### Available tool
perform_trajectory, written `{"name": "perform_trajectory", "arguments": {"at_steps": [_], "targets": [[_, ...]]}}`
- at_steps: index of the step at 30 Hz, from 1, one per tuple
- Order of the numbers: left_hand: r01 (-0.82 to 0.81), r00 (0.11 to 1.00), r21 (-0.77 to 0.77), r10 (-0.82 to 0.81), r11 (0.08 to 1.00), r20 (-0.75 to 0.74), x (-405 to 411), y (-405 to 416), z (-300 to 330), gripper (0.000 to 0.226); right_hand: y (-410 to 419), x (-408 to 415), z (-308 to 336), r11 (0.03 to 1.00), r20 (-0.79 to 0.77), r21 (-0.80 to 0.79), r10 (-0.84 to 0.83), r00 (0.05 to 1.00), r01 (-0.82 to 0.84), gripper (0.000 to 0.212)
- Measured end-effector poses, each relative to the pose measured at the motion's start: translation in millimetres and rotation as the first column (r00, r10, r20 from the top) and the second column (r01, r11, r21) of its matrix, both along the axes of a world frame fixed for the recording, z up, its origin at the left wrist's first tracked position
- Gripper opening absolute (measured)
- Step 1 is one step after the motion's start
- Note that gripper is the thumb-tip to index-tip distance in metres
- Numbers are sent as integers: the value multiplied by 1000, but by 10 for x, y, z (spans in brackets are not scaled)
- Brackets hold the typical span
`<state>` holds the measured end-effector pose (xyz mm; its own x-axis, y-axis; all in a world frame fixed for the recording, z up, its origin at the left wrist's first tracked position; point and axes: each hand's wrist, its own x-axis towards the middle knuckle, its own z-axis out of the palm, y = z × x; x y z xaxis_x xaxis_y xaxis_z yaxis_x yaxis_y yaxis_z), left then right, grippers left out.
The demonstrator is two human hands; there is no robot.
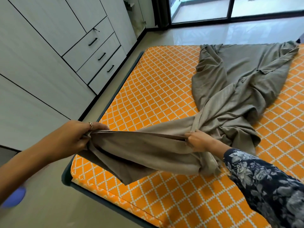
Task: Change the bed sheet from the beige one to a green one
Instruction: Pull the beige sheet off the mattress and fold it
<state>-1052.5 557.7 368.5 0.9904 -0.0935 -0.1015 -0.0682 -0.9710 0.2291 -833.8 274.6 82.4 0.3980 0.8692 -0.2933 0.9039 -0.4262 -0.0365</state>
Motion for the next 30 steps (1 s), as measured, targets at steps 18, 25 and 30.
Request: {"name": "perform_trajectory", "arguments": {"at_steps": [18,25,30], "targets": [[-57,631,36,8,998,776,1066,185,1434,40,-1410,408,3279,503,445,857,-830,336,108,21],[-61,739,129,-42,990,672,945,342,1338,42,-1511,-119,2715,685,139,571,-624,769,453,14],[73,667,132,-147,988,730,722,539,1400,41,-1533,-232,3320,530,200,791,-696,690,306,6]]}}
